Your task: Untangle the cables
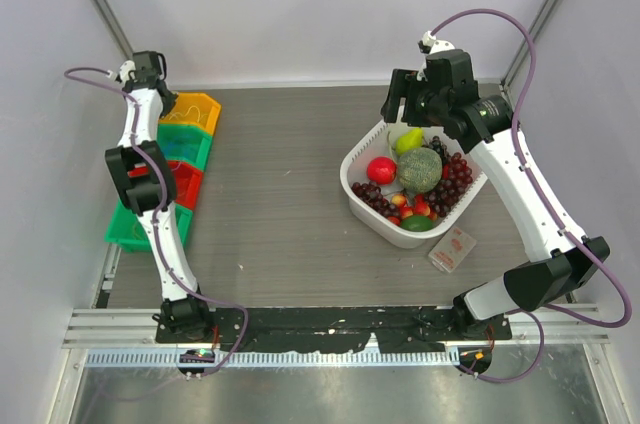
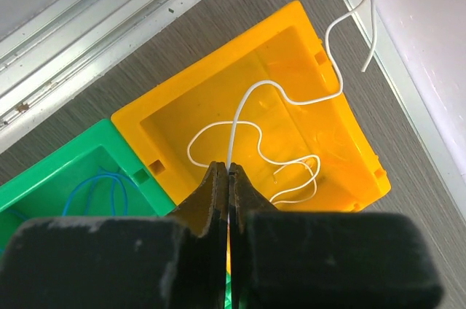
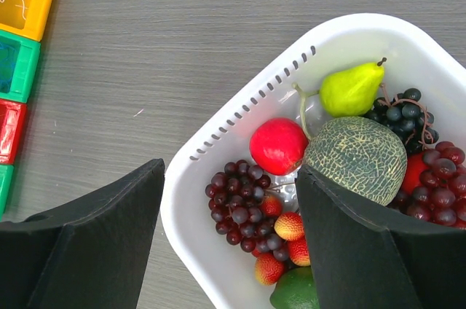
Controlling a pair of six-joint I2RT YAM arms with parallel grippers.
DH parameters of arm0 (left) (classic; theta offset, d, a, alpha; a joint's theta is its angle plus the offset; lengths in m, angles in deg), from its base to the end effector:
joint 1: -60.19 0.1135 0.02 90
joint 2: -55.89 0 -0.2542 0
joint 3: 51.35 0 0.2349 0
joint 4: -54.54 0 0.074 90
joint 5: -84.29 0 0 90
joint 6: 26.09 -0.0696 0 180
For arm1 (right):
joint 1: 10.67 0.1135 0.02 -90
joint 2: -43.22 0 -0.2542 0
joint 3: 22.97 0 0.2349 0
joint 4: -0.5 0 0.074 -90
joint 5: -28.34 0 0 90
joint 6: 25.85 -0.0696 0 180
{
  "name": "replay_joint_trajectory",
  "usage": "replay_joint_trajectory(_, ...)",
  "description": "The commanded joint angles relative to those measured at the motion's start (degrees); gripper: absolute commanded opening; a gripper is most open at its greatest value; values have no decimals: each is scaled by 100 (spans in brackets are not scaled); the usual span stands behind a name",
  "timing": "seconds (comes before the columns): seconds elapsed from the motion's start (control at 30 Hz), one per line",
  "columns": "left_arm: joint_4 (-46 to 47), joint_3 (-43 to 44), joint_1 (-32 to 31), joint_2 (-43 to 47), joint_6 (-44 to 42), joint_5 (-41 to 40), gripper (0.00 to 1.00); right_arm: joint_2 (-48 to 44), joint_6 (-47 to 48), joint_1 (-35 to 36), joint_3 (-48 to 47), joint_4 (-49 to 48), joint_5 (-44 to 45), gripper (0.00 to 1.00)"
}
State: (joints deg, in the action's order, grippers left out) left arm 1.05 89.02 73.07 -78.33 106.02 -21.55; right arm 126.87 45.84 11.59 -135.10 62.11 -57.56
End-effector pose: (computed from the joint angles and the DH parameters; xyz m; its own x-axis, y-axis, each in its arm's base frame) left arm 0.5089 0.1358 0.2172 -0.2671 -0.7228 -0.6373 -0.7736 0.5552 -0.3055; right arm 0.2966 0.1160 0.3998 -0.5815 0.1006 -0.8073 -0.1472 0.9629 0.2260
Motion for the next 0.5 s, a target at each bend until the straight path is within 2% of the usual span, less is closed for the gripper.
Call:
replay_joint_trajectory(0.0, -199, 291, 30, -192, 262, -87, 6, -34, 81, -38, -286, -84, -6, 78)
replay_joint_trajectory(0.23, -32, 371, 30, -272, 482, 142, 30, -34, 161, -64, -294, -40, 21, 77)
replay_joint_trajectory(0.37, -41, 371, 30, 43, 378, 168, 46, -42, 134, -73, -259, -92, -67, 78)
replay_joint_trajectory(0.47, -77, 196, 30, 456, 185, 160, 54, -139, 99, -73, -189, -154, -164, 78)
